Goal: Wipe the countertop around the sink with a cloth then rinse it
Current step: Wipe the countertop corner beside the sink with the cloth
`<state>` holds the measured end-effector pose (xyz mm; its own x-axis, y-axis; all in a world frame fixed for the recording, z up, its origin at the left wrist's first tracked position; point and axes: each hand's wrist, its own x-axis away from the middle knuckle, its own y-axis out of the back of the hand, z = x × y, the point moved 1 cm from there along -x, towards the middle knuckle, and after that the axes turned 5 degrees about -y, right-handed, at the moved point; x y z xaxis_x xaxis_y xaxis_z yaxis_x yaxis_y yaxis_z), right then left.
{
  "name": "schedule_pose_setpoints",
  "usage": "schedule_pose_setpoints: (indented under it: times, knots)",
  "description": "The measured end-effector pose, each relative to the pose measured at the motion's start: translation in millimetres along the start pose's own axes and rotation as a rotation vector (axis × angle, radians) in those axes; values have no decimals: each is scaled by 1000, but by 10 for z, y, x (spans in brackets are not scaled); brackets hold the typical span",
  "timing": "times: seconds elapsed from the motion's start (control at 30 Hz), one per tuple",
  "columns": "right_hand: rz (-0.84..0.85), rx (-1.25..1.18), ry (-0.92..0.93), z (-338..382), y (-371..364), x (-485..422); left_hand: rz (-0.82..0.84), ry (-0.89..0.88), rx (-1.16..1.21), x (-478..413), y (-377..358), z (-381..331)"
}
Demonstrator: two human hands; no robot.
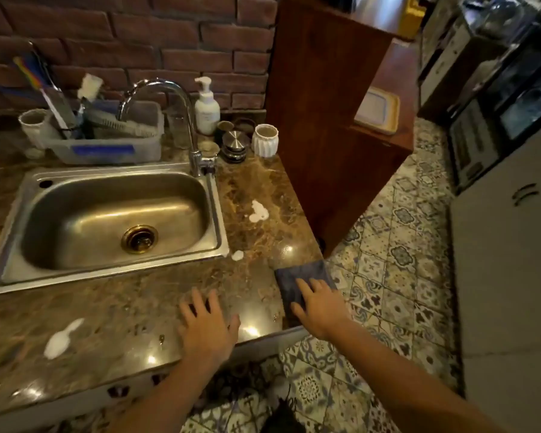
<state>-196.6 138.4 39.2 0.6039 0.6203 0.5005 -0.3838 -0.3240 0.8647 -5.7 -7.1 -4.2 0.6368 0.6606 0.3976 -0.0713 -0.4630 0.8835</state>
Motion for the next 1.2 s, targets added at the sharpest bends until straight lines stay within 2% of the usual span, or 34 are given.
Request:
schedule_pose_setpoints:
  times: [0.03, 0.17, 0.27, 0.37, 0.5, 0.67, 1.07, 1.2]
  knots:
    - [8, 21, 33, -89, -18, -98, 21, 93, 17, -51, -66, -70]
    - [19, 106, 131, -388, -154, -513, -64, 396, 83, -327, -321, -298]
    - [28, 83, 174, -522, -358, -708, -73, 501, 138, -475, -434, -430]
    - [-88, 46, 184, -529, -617, -784, -102, 580, 163, -692, -522, -477]
    - [-182, 17, 191, -461, -689, -1005, -209, 636, 150, -848, -645, -562]
    - [-268, 4, 188, -369, -413, -1571, -340, 727, 165, -962, -659, -579]
    - [-262, 23, 66, -48, 499, -3183, -293, 811, 174, -1036, -659, -624]
    - [-254, 80, 204, 133, 597, -3386, -291, 820, 178, -1045, -660, -624]
